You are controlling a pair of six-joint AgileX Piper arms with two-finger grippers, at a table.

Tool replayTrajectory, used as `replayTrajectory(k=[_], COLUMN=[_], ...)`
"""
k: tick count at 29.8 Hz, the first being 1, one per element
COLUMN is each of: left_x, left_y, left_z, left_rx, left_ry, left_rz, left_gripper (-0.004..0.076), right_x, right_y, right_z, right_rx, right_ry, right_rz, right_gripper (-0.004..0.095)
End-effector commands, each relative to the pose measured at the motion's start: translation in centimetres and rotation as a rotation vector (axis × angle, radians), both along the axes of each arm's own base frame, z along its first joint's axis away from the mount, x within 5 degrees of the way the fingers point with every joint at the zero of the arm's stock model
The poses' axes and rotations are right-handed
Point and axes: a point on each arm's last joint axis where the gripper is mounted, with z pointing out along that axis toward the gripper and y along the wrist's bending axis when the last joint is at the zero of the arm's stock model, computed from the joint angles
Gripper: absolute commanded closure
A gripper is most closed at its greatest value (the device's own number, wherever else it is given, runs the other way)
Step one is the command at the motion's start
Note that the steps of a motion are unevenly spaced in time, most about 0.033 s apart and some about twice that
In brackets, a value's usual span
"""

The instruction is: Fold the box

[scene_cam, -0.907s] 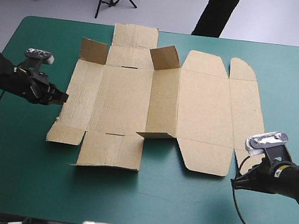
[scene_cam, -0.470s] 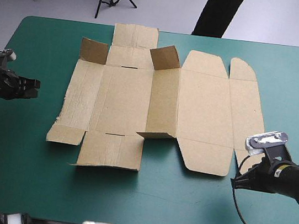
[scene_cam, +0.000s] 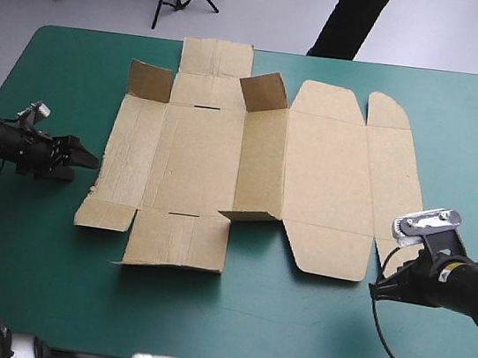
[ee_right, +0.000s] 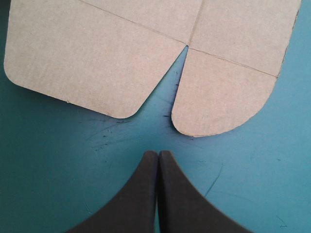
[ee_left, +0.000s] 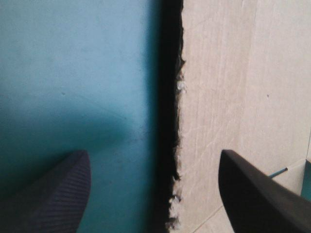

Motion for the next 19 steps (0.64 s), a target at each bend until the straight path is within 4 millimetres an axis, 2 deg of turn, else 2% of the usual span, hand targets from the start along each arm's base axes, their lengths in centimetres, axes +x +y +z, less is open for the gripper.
replayTrajectory(k=[1, 6, 15, 19], left_x=[-0.1, 0.3, 1.1, 1.3], left_y=[-0.8, -2.0, -7.9, -9.7], left_z=[1.2, 0.4, 0.1, 0.3], left_rx=[-0.083, -0.093, -0.098, -0.124], left_ry=[-0.003, 0.034, 0.070, 0.061], left_rz=[-0.052, -0.081, -0.235, -0.267], left_gripper=[0.0185, 0.0188, 0.0190, 0.0195], right_x=[0.3, 0.3, 0.3, 0.3], right_y=[0.1, 0.1, 0.1, 0.1], right_z=[1.1, 1.1, 1.1, 1.1], right_rx=[0.021, 0.021, 0.021, 0.021], right_ry=[-0.069, -0.071, -0.071, -0.071], right_rz=[-0.004, -0.004, -0.004, -0.004], right_gripper=[0.0926, 0.0926, 0.0926, 0.0925])
